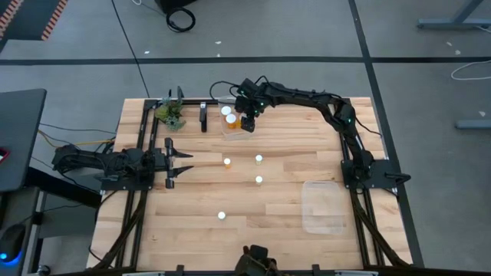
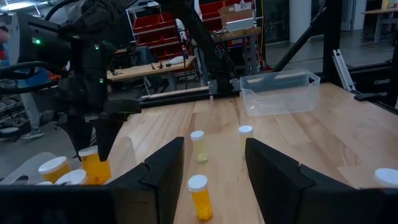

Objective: Pick and place medicine bottles into bin by pill shape (circle, oval)
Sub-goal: Put the orange capsule bottle into the top transparent bin, then move the bottom transparent bin to the middle right of the table

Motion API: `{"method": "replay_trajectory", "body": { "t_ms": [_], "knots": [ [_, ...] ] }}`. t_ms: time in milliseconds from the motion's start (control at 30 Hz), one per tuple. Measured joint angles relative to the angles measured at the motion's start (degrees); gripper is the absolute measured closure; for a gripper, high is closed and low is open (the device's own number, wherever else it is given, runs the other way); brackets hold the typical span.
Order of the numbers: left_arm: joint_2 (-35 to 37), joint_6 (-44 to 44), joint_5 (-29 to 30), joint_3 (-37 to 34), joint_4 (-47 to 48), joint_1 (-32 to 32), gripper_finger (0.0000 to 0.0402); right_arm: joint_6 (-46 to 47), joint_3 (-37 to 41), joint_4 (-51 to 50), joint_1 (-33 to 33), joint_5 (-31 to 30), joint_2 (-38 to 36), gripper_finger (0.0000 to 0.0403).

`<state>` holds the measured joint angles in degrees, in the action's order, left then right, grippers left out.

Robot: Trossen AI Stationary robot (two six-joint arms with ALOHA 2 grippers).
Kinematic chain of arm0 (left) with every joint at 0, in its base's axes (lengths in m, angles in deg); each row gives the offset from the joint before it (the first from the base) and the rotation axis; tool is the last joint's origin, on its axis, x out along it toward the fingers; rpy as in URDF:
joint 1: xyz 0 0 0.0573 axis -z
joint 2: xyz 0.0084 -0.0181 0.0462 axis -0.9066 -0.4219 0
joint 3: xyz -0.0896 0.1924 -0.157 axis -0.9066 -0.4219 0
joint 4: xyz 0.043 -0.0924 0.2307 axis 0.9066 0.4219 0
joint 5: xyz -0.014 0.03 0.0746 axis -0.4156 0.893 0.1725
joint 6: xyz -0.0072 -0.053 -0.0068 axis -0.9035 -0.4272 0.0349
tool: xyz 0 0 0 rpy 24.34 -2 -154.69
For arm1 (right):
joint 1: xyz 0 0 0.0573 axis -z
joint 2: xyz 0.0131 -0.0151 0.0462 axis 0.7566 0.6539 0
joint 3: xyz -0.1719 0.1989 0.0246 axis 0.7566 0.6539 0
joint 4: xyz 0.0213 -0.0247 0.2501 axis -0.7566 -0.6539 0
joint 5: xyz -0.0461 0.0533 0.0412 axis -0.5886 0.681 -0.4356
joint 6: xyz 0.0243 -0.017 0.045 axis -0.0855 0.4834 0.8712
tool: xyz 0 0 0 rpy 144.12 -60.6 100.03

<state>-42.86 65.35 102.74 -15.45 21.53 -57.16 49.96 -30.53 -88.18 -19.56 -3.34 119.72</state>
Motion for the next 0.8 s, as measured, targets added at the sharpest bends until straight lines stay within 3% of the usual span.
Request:
{"method": "replay_trajectory", "body": {
  "t_ms": [800],
  "knots": [
    [0.0,0.0,0.0,0.0,0.0,0.0,0.0221,-0.8,-0.5,-0.8,0.4,-0.5,0.0,0.0148]
  ]
}}
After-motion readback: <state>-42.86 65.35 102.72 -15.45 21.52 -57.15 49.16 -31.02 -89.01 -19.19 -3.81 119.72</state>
